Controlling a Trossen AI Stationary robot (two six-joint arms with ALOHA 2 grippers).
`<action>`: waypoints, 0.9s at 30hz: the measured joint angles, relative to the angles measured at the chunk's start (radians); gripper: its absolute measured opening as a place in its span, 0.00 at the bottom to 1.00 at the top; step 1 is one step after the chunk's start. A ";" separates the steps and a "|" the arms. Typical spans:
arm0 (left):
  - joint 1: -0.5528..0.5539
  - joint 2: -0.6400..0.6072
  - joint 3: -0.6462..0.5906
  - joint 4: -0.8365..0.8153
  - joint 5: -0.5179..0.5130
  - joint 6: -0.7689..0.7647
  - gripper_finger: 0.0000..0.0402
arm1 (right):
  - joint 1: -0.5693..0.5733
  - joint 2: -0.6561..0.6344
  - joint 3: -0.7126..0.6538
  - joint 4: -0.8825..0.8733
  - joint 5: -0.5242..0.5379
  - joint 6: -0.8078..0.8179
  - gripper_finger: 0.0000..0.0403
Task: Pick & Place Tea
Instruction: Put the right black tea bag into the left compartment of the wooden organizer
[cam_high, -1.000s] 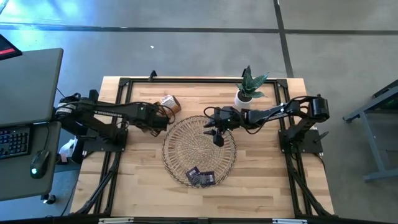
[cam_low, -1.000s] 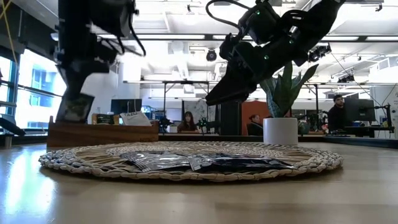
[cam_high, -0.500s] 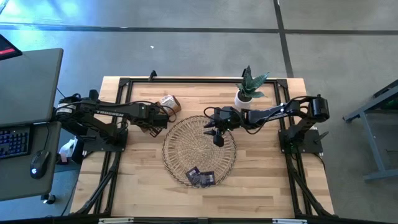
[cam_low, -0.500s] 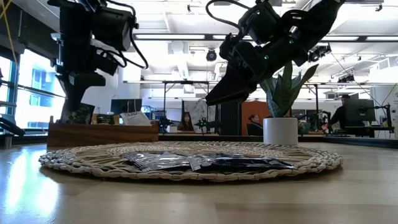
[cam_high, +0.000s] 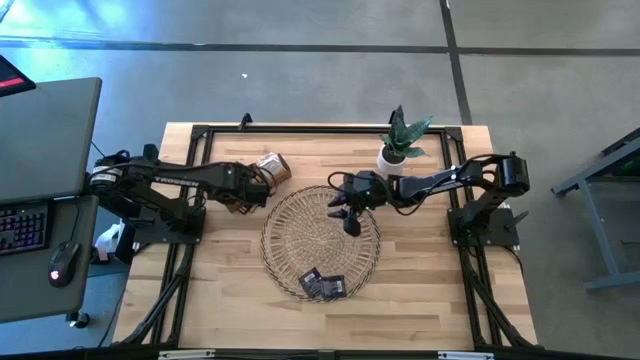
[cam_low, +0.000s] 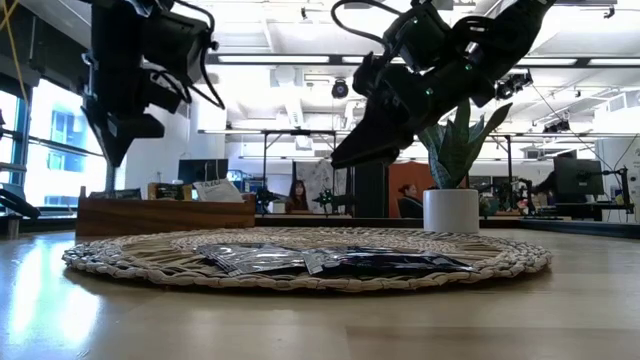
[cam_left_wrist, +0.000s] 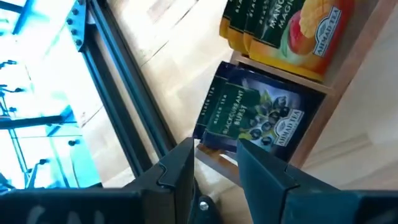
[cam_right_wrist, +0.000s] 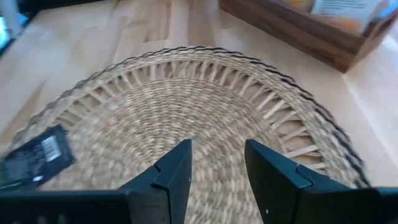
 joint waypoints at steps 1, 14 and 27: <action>0.000 0.000 0.008 -0.006 0.001 -0.001 0.30 | 0.000 0.000 0.000 0.001 -0.019 0.000 0.36; -0.183 0.014 0.061 0.769 0.317 0.335 0.30 | 0.151 0.000 0.000 0.062 -0.124 -0.238 0.36; -0.434 0.261 0.057 1.158 0.411 0.423 0.30 | 0.336 0.000 0.000 0.064 -0.152 -0.201 0.35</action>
